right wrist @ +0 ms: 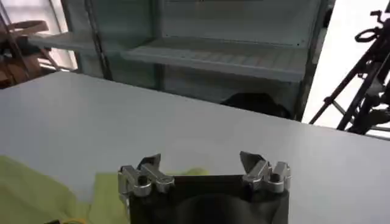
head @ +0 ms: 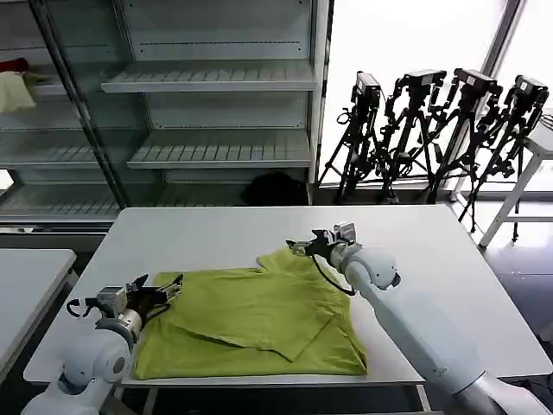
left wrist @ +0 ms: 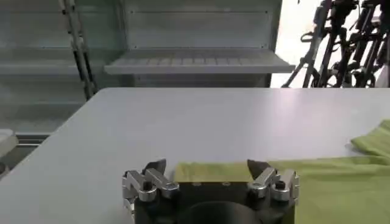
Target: Fold and organize the clothes.
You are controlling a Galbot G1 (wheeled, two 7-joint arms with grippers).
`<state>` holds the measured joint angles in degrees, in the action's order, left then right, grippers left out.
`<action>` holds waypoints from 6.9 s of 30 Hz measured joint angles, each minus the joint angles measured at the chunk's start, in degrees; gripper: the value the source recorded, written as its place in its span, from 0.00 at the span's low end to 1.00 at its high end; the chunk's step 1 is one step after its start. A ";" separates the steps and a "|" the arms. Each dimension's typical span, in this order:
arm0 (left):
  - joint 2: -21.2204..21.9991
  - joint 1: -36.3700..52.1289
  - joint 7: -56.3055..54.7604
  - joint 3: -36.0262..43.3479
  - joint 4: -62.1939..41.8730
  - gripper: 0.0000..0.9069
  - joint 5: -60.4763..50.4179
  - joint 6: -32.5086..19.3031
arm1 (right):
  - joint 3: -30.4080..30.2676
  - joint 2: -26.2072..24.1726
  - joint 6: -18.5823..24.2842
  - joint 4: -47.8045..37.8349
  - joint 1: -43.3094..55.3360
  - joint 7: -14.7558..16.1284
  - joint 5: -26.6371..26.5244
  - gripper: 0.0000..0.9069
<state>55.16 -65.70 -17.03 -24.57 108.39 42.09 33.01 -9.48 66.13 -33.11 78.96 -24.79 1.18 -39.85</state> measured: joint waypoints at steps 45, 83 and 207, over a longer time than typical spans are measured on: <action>1.22 4.47 5.17 1.11 -9.05 0.00 -0.56 -0.07 | -1.11 1.49 -0.03 -2.38 -1.19 1.58 3.39 0.00; -4.09 -7.70 6.25 -6.91 7.14 0.00 -0.39 -1.28 | 6.00 -11.46 1.08 25.88 -15.12 -1.93 -4.14 0.00; 6.13 -31.69 2.73 -15.38 23.42 1.00 -16.49 -7.30 | 35.90 -16.87 21.58 47.89 -64.07 -23.22 5.94 1.00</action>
<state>61.29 -97.40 -14.30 -39.95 131.81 25.60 25.71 26.42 49.26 -11.52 126.85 -88.87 -22.04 -33.91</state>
